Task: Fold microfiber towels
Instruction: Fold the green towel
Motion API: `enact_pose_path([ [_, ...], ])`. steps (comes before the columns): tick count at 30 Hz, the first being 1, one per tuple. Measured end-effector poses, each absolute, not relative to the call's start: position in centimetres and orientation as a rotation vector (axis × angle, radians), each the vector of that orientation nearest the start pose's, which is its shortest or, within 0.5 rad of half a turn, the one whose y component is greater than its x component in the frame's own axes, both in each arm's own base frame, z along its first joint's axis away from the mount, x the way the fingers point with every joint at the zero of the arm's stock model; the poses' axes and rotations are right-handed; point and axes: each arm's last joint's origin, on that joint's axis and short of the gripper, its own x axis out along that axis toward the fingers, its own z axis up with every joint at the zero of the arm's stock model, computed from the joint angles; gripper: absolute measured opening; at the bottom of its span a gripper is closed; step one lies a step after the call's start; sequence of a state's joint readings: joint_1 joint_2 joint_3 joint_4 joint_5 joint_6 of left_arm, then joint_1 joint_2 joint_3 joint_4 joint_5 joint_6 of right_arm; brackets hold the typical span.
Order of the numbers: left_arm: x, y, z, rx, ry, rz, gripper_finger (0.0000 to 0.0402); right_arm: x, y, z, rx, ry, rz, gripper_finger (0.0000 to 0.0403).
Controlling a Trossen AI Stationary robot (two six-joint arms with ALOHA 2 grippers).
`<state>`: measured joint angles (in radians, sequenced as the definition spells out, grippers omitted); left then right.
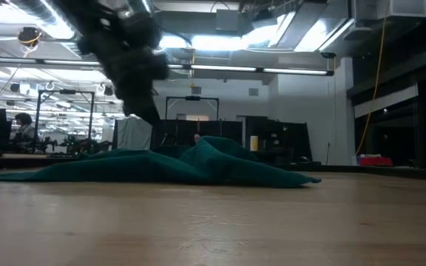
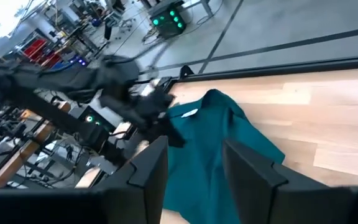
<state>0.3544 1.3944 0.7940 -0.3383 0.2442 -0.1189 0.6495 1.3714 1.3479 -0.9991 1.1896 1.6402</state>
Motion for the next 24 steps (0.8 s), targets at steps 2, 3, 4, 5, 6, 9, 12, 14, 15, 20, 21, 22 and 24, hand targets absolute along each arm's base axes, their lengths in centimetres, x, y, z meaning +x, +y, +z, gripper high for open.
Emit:
enact_pose_path([
  [2,26.7,9.2,19.3,-0.387,0.925,0.150,0.0055,21.5,13.5,35.1,0.732,0.073,-0.773,0.0148],
  [3,27.5,9.6,19.4,-0.387,0.921,0.148,0.0062,21.3,13.7,35.2,0.732,0.071,-0.764,0.0146],
  [4,28.2,10.0,19.5,-0.390,0.916,0.147,0.0070,21.1,13.8,35.3,0.733,0.064,-0.755,0.0143],
  [5,28.9,10.4,19.4,-0.395,0.918,0.145,0.0077,20.8,14.0,35.4,0.732,0.056,-0.745,0.0140],
  [6,29.4,10.9,19.1,-0.401,0.927,0.147,0.0084,20.6,14.2,35.5,0.728,0.045,-0.736,0.0137],
  [9,31.0,12.1,17.9,-0.430,0.965,0.143,0.0094,19.8,14.9,35.9,0.720,-0.016,-0.710,0.0126],
  [12,32.5,12.7,17.0,-0.456,0.975,0.127,0.0091,19.1,15.6,36.2,0.716,-0.057,-0.682,0.0115],
  [14,33.4,12.8,15.9,-0.467,0.993,0.120,0.0084,18.7,16.0,36.3,0.716,-0.068,-0.661,0.0107],
  [15,34.0,12.8,15.6,-0.466,0.998,0.115,0.0080,18.5,16.2,36.4,0.719,-0.074,-0.651,0.0104],
  [20,37.4,12.1,14.6,-0.485,0.994,0.032,0.0060,17.6,17.2,36.5,0.721,-0.101,-0.610,0.0088],
  [21,38.4,11.8,14.9,-0.479,0.969,0.017,0.0057,17.5,17.3,36.6,0.719,-0.106,-0.605,0.0085],
  [22,39.5,11.6,15.2,-0.469,0.942,0.004,0.0054,17.3,17.4,36.6,0.718,-0.109,-0.600,0.0082],
  [24,41.4,11.0,15.9,-0.449,0.909,-0.027,0.0049,17.0,17.6,36.7,0.718,-0.116,-0.589,0.0077],
])
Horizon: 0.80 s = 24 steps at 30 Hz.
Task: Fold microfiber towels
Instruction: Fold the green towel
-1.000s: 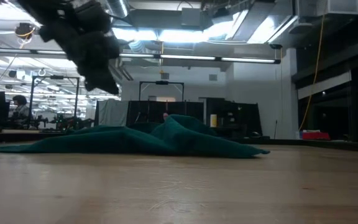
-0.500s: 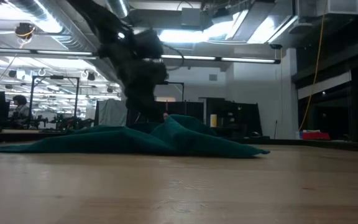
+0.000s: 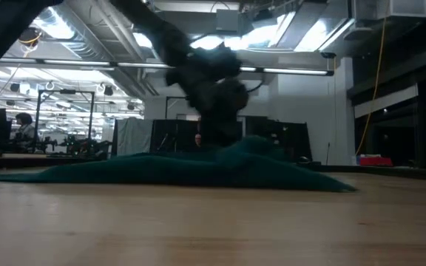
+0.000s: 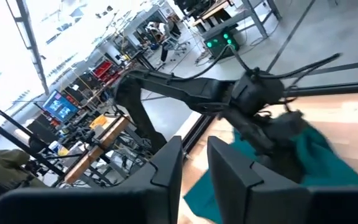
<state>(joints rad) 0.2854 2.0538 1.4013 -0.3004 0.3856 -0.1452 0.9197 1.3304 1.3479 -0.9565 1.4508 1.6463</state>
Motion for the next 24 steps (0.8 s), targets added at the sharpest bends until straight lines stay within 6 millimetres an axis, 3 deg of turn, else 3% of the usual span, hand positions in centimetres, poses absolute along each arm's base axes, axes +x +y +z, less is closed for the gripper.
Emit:
enact_pose_path([
  [7,47.5,8.9,15.9,-0.493,0.854,-0.128,0.0036,15.7,17.6,37.4,0.716,-0.150,-0.559,0.0063],
  [10,48.5,8.4,16.4,-0.473,0.866,-0.103,0.0035,15.1,17.7,37.8,0.697,-0.189,-0.549,0.0061],
  [14,47.0,9.1,18.9,-0.228,0.977,0.007,0.0036,14.4,17.9,38.0,0.697,-0.197,-0.528,0.0062],
  [17,44.9,10.2,20.5,-0.044,1.094,-0.021,0.0040,14.1,17.9,38.1,0.700,-0.194,-0.516,0.0068],
  [21,42.8,11.8,21.0,-0.028,1.188,-0.138,0.0060,13.9,18.1,38.1,0.703,-0.190,-0.504,0.0084],
  [24,42.0,11.8,21.0,-0.030,1.229,-0.214,0.0078,13.8,18.1,38.2,0.708,-0.191,-0.502,0.0103],
])
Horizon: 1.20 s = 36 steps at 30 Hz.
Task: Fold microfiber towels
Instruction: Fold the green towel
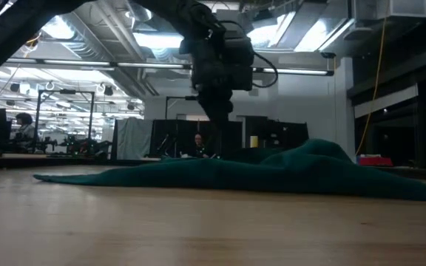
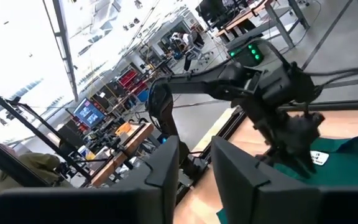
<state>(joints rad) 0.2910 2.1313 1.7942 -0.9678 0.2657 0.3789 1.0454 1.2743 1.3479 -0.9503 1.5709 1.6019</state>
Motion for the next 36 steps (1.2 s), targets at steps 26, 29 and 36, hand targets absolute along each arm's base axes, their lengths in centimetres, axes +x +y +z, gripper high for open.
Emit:
enact_pose_path([
  [26,36.3,16.1,16.0,-0.259,1.369,-0.086,0.0024,12.2,16.5,39.8,0.663,-0.117,-0.452,0.0119],
  [29,36.3,16.7,16.2,-0.241,1.295,-0.009,0.0015,12.2,16.6,39.9,0.681,-0.125,-0.452,0.0128],
  [36,35.3,20.9,16.5,-0.228,1.231,0.251,0.0003,12.4,17.0,40.2,0.701,-0.143,-0.454,0.0138],
])
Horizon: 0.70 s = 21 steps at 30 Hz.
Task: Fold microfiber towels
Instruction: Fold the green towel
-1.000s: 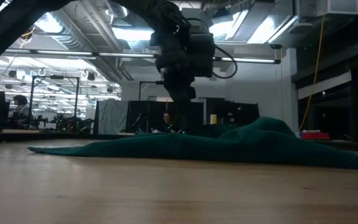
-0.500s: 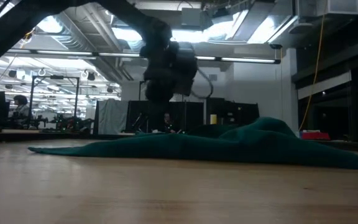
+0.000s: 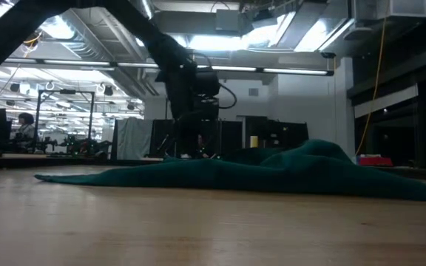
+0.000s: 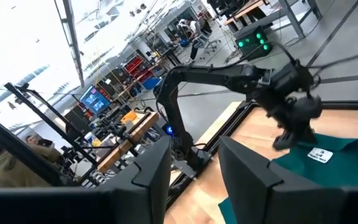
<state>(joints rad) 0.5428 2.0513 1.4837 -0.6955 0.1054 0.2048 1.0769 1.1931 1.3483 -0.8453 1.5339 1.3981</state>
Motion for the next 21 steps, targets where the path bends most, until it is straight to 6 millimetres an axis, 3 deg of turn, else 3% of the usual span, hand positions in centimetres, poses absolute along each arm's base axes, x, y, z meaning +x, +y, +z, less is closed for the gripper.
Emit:
enact_pose_path([
  [2,34.5,22.4,16.2,-0.263,1.224,0.312,0.0006,12.5,17.1,40.4,0.701,-0.144,-0.454,0.0136],
  [5,33.3,23.6,16.4,-0.339,1.203,0.257,0.0010,12.5,17.2,40.5,0.693,-0.141,-0.452,0.0131],
  [10,32.1,22.0,17.6,-0.283,1.306,0.044,0.0024,12.6,17.3,40.5,0.650,-0.080,-0.418,0.0130],
  [15,32.2,21.7,19.2,-0.171,1.263,0.052,0.0052,12.6,17.3,40.4,0.616,-0.066,-0.417,0.0141],
  [21,32.3,21.8,19.5,-0.038,1.255,0.003,0.0095,12.6,17.3,40.4,0.613,-0.078,-0.426,0.0142],
])
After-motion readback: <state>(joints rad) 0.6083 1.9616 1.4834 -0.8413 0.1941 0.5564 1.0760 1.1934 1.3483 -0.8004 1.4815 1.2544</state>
